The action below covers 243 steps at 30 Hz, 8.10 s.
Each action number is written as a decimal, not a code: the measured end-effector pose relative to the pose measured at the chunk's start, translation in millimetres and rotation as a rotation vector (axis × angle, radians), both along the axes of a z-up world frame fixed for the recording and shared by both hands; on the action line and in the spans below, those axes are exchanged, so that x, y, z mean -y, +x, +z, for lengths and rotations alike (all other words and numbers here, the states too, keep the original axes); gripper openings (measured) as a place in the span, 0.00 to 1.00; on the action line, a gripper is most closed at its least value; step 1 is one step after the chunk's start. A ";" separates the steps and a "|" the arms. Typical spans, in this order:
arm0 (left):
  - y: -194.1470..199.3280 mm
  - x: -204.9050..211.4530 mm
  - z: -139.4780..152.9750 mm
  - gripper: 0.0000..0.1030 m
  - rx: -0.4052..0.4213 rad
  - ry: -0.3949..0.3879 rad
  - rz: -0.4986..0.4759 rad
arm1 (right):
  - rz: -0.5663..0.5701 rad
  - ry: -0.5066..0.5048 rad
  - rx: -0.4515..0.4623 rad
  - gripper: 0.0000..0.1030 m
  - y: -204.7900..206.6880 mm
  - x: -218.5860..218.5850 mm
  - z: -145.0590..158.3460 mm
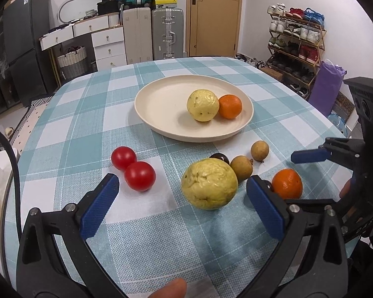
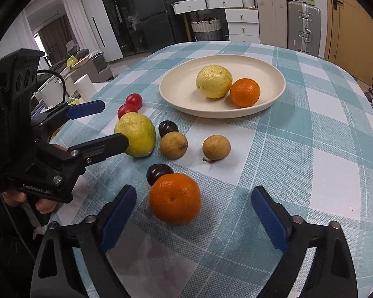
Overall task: Organize fruits
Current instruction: 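Move both grippers back toward the remaining fruits beside the plate, then grasp the second guava with the left gripper while the right grasps the second orange, then carry the guava in the left gripper onto the plate while the right carries the orange, then open the left gripper to drop the guava while the right releases the orange on the plate, then move the left gripper toward the red tomatoes while the right approaches a brown fruit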
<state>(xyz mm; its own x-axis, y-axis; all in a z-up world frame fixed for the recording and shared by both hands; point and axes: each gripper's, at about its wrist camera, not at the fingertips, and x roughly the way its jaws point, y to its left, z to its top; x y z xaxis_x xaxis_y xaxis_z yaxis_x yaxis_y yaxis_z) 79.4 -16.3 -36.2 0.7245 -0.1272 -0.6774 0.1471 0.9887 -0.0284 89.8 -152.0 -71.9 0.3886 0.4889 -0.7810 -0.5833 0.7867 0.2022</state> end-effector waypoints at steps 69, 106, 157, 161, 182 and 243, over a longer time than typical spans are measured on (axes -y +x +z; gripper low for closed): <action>3.7 -3.2 8.2 0.47 0.017 -0.087 -0.059 | -0.053 0.088 0.072 0.39 5.6 20.6 19.5; 60.2 -17.5 -4.2 0.48 -0.052 0.002 0.011 | -0.122 0.106 0.090 0.39 31.4 27.2 31.4; 110.7 -14.7 14.5 0.45 0.053 -0.078 0.052 | -0.236 0.081 0.135 0.39 118.4 15.9 43.8; 113.5 -15.7 9.9 0.45 0.048 -0.079 0.052 | -0.257 0.078 0.122 0.39 129.2 14.4 38.2; 121.9 -10.0 -2.2 0.45 0.028 -0.030 0.050 | -0.280 0.056 0.093 0.39 159.3 2.7 20.9; 19.2 -51.2 2.1 1.00 -0.014 -0.006 0.141 | -0.099 0.007 0.056 0.96 50.6 12.6 13.4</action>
